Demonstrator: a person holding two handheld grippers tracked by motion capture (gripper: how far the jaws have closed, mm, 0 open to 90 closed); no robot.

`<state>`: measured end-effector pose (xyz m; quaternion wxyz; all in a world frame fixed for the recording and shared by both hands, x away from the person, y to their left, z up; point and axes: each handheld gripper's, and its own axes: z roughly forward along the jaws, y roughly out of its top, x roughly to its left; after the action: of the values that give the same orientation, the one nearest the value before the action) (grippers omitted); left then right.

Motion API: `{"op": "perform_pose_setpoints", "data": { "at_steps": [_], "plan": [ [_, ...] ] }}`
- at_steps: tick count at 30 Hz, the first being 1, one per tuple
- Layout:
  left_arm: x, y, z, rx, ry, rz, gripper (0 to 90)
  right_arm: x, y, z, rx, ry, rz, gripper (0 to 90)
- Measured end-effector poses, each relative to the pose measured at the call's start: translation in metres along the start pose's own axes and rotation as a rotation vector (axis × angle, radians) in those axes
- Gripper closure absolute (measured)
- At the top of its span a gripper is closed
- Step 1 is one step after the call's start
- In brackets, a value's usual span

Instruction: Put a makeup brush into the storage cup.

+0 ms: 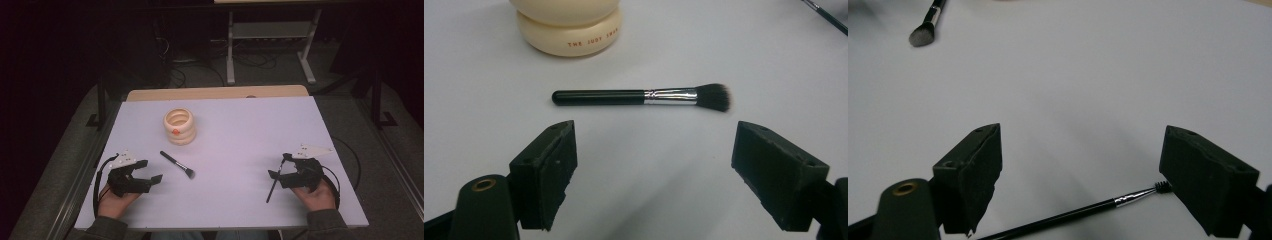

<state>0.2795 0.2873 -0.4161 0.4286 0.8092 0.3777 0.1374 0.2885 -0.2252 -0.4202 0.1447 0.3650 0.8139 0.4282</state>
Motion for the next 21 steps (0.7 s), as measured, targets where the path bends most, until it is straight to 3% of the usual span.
{"op": "perform_pose_setpoints", "data": {
  "at_steps": [10,16,21],
  "plan": [
    [-0.004,0.000,-0.001,-0.002,-0.013,0.012,18.0,0.002,0.003,0.000,-0.012,0.012,0.015,15.9],
    [-0.007,0.000,-0.001,0.001,-0.016,0.026,18.0,0.008,0.008,0.001,-0.011,0.019,-0.009,15.9],
    [-0.009,0.000,-0.002,-0.004,-0.021,0.026,18.0,0.010,0.013,0.002,-0.006,0.023,-0.002,14.2]
  ]
}}
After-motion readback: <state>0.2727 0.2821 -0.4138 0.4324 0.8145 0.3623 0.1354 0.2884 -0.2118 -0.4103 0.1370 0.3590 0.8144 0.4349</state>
